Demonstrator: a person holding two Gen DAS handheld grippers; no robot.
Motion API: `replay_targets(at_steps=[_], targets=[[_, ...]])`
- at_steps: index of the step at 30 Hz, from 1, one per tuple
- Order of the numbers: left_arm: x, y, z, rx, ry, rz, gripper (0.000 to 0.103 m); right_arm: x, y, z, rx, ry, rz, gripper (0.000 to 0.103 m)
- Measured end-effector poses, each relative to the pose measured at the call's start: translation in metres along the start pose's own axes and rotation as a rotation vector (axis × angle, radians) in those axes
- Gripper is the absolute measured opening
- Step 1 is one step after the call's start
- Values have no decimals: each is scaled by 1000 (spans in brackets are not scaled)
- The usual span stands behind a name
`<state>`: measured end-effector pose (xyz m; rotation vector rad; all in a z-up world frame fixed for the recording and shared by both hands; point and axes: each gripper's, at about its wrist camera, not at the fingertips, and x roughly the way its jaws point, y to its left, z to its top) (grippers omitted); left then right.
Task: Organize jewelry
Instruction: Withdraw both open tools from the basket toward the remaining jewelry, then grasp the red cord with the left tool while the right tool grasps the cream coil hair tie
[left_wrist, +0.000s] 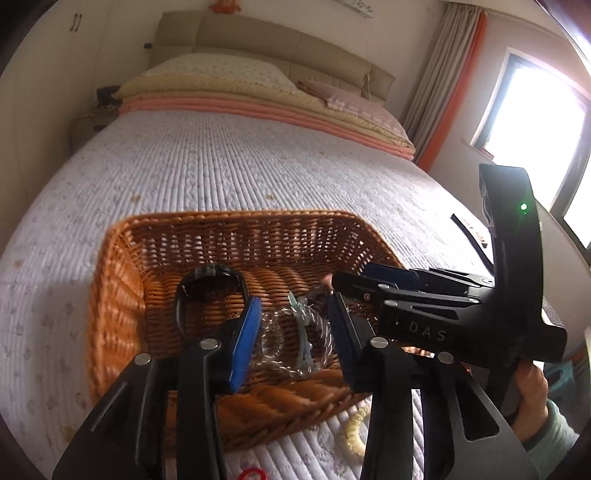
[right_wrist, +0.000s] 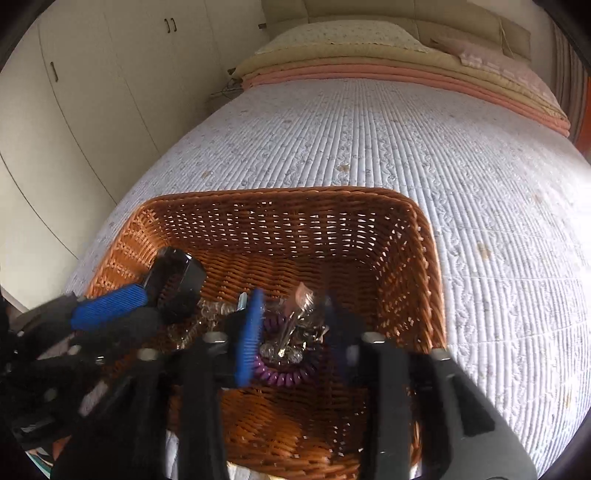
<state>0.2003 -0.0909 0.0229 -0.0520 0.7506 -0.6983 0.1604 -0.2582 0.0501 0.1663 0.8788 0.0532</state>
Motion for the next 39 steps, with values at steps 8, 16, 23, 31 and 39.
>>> replay_targets(at_steps=[8,16,23,31,39], targets=[[-88,-1,-6,-32,-120,-16,41,-65,6,-15,-30,-78,-11,49],[-167,-2,-48,-44,-205,-7,41,-125,30,-65,-86,-137,22,49],[-172,15,-97,-82,-141,3,42,-120,46,-108,-96,-107,26,46],[-116,22,-144,-18,57,98,47,-79,28,-132,-37,-10,-11,42],[-85,18,-147,59,132,129,47,-37,14,-139,-3,55,-24,38]])
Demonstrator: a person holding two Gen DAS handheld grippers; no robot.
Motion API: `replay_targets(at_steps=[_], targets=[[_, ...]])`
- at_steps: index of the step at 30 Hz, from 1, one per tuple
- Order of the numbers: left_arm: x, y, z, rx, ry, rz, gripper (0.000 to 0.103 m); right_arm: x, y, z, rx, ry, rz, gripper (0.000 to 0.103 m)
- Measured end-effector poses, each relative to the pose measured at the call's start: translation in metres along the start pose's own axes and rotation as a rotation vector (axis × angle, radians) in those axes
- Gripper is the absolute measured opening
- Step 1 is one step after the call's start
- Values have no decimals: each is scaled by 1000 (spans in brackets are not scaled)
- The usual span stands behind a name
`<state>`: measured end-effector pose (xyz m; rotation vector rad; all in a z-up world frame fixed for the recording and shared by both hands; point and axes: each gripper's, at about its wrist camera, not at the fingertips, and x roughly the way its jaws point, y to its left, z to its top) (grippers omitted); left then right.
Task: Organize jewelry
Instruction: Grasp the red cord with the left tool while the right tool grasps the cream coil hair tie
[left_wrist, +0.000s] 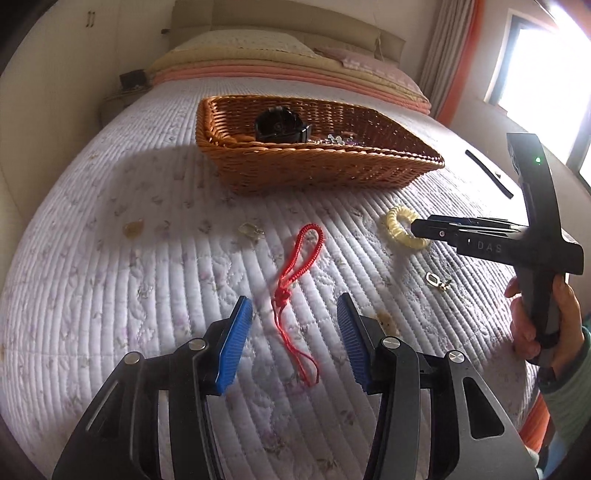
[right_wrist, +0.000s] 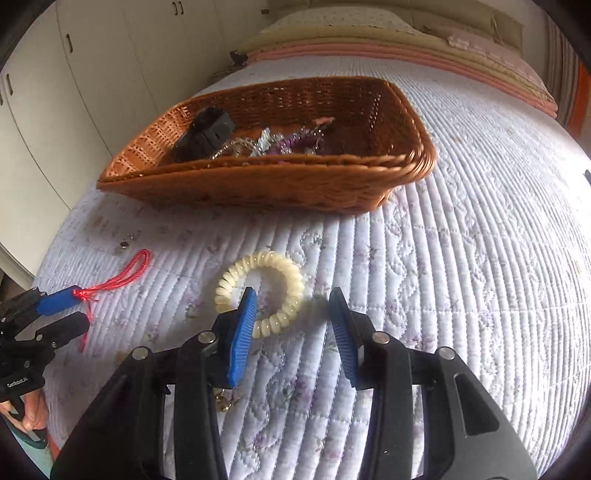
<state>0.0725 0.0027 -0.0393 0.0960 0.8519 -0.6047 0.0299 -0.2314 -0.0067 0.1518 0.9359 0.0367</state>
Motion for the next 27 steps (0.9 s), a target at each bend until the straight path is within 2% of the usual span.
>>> replay_targets(at_steps=[4,11,15,16,17,18,20,23,27], targets=[[13,1,8,18,17,18,47,0,2,1,-16,-18,-13,34],[27,-3,15,43,49,44,44,8,6,4,-39,-21,-43,34],[27,1,15,18,42,50,33,11,16,3,-89,-21,-104,33],[25,3,14,3,34,35,24,10,18,2,-99,-23,-114,32],[23,6,13,-12,27,13,17,10,19,1,-105,-26,-114,26],[23,8,12,-21,26,-2,5,9,21,0,-116,-29,-105,20],[22,9,11,-28,20,-14,5,8,25,-2,-133,-33,-111,11],[18,5,10,-13,-1,-31,4,4,31,-6,-158,-44,-127,10],[8,-1,8,-8,-34,-45,4,-7,28,-9,-150,-73,-83,10]])
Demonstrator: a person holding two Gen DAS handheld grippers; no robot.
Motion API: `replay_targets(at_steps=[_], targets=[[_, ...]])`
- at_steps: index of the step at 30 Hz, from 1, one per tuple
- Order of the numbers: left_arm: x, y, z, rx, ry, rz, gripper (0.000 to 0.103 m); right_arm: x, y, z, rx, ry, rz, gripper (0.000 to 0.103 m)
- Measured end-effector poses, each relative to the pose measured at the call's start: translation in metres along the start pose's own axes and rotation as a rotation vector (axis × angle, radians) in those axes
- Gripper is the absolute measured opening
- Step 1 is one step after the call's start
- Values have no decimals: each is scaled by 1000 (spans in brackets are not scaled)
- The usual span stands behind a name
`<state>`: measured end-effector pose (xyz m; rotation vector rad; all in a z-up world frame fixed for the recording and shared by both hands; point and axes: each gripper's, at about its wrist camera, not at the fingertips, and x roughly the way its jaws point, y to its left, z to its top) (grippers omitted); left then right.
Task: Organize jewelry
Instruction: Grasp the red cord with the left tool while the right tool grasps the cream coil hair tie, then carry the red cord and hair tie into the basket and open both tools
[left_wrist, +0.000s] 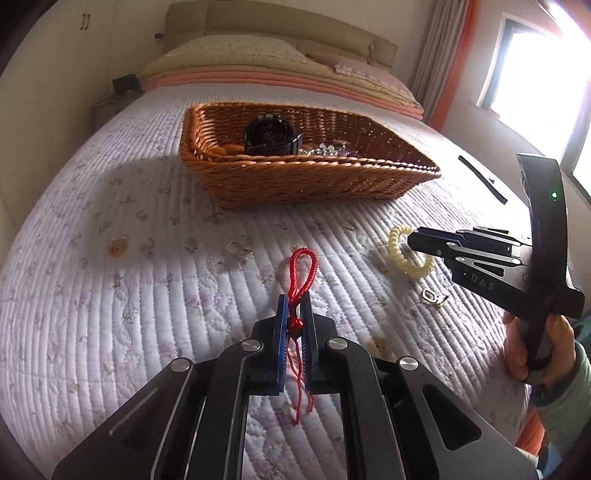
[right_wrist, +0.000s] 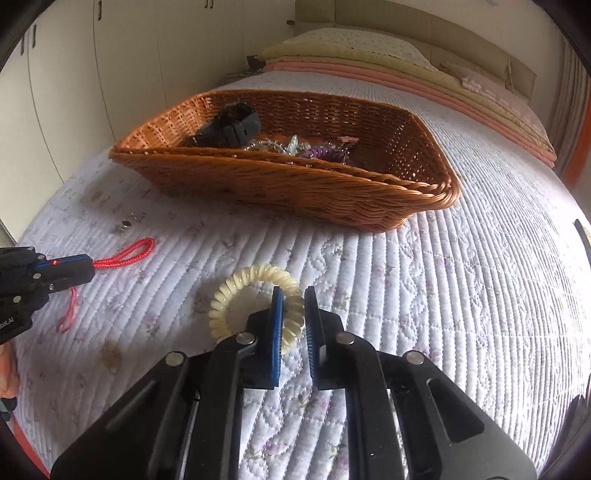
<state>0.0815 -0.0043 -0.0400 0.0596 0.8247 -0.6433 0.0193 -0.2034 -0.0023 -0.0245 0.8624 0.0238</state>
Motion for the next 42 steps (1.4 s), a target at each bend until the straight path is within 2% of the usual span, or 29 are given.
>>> replay_targets(at_steps=[4,9,12,19,23,25,26,30,32,38,42], targets=[[-15,-5,-1,-4,-53,-36,4,-16,0,-4,0,-34,19,9],[-34,-15,7,9,-105,-15,4,-38,3,-8,11,-62,47,9],[-52,-20,21,16,-170,-25,4,-58,2,0,16,-109,55,9],[-70,-31,81,43,-309,-32,4,-96,-10,58,16,-251,40,9],[-51,-35,120,47,-340,-14,4,-87,-17,100,19,-287,1,9],[-37,-38,134,68,-349,41,4,-76,-21,116,28,-284,-12,9],[-27,-40,140,81,-348,76,4,-72,-22,122,32,-282,-18,9],[5,-37,156,61,-314,61,4,-36,-33,144,66,-231,-28,9],[28,-32,160,42,-265,78,4,-15,-40,151,84,-190,-30,9],[72,-17,150,-4,-172,30,4,41,-52,153,131,-64,-16,9],[78,-12,144,-23,-146,18,4,55,-48,152,119,-43,-10,9]])
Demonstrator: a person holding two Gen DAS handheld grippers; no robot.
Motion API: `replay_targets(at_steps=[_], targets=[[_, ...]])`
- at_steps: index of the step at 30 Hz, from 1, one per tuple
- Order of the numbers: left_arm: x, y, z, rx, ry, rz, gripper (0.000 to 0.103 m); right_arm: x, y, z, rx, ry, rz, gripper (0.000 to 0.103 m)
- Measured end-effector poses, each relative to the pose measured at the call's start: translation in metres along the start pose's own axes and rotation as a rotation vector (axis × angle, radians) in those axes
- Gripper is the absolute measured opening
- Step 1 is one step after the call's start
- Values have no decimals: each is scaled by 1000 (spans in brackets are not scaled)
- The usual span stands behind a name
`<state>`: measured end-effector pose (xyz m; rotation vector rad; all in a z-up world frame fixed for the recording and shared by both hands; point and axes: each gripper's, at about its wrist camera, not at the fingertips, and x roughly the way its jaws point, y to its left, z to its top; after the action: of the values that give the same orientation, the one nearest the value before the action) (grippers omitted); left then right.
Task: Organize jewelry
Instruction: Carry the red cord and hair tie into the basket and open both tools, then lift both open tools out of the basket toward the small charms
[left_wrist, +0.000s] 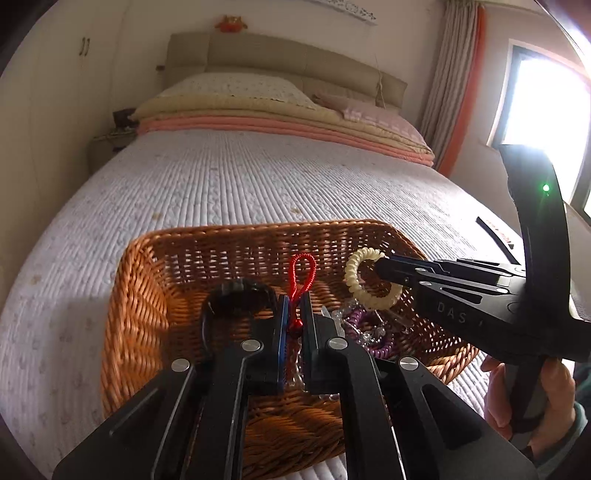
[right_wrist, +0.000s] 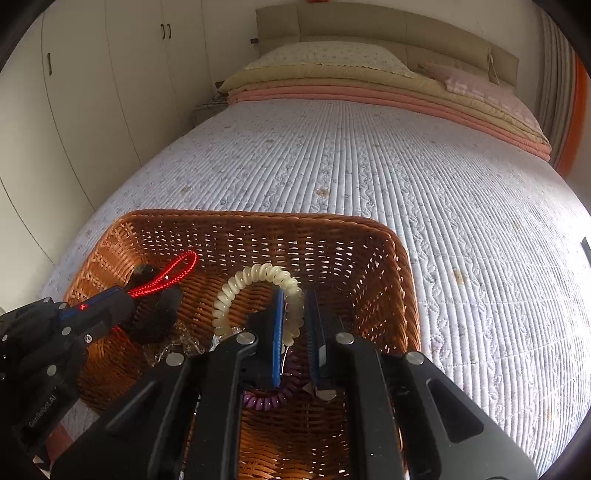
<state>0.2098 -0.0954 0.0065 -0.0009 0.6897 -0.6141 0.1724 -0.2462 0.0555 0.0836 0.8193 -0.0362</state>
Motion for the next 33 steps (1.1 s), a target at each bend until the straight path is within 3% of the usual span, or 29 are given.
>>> replay_targets(at_steps=[6,8,10,12,14,23,27,33], targets=[[0,-1,-5,1,-4,25,5,1,-4,-5,5,21,-1,10],[-5,-1,-4,-6,-15,21,12,1,-4,-8,12,20,13,10],[-12,0,-3,-20,-29,13,31,1,-5,-10,12,22,14,10],[-24,2,-1,-36,-44,1,40,-2,-7,-11,19,29,33,13],[-39,5,0,-58,-66,-17,42,-8,-12,-11,40,33,58,24],[-141,24,-3,-133,-194,-57,47,-69,-7,-15,75,-37,109,28],[-184,34,-18,-191,-238,-125,47,-106,6,-35,44,-64,125,28],[-223,45,-49,-243,-264,-80,59,-144,21,-85,18,-60,136,30]])
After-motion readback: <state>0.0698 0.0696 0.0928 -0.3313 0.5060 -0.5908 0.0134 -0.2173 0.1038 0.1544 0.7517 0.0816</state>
